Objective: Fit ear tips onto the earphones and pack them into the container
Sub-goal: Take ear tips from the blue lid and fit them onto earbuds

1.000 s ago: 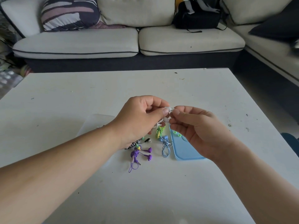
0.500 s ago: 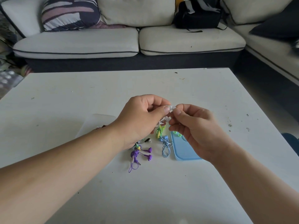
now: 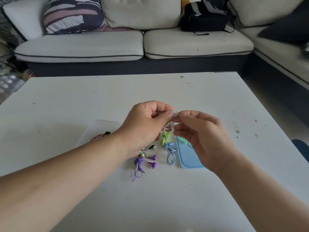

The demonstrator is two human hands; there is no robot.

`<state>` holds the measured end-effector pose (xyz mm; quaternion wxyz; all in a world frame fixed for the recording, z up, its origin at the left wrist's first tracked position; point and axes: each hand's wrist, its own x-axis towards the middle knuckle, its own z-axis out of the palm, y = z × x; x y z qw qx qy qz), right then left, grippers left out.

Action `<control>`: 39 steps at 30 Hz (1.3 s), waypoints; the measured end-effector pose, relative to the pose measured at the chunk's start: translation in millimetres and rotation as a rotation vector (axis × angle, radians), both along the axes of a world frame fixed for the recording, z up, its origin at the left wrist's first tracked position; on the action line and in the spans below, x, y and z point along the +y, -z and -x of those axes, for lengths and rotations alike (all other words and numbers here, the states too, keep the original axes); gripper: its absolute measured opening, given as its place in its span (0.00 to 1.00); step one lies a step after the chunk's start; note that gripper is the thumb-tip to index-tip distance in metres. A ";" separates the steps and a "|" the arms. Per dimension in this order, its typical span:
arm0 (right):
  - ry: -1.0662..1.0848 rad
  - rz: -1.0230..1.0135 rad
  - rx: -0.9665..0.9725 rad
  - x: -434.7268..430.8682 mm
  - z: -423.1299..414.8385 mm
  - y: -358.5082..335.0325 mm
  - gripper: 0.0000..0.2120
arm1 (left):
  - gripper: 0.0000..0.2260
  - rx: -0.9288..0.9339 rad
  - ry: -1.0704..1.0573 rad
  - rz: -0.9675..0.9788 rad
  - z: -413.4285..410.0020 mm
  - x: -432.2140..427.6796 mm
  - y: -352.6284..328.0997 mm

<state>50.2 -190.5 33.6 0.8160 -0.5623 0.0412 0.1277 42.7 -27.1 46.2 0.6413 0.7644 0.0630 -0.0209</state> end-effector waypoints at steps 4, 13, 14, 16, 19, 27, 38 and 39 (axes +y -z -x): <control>-0.004 -0.038 0.049 -3.5 -2.3 -2.5 0.05 | 0.02 0.017 0.019 0.029 -1.1 -0.6 0.8; -0.059 -0.043 0.059 -7.9 -5.6 5.2 0.04 | 0.02 0.047 0.053 0.082 0.5 -2.2 -1.4; -0.074 -0.052 0.062 -8.8 -6.2 5.6 0.05 | 0.02 0.050 0.056 0.084 0.4 -2.2 -1.7; -0.114 -0.060 0.064 -10.5 -7.2 6.4 0.08 | 0.03 0.056 0.058 0.084 0.4 -1.7 -1.9; -0.138 -0.054 0.078 -12.3 -8.4 7.4 0.10 | 0.03 0.054 0.064 0.090 0.2 0.1 -1.1; -0.197 -0.009 0.162 -13.7 -10.0 9.2 0.13 | 0.03 0.058 0.066 0.109 1.5 0.3 -2.6; -0.362 0.003 0.229 -14.2 -2.8 4.6 0.13 | 0.08 0.019 -0.038 0.046 -1.9 5.2 1.7; -0.360 0.008 0.210 -13.2 -1.4 5.4 0.12 | 0.09 0.012 -0.040 0.039 -1.7 5.3 2.0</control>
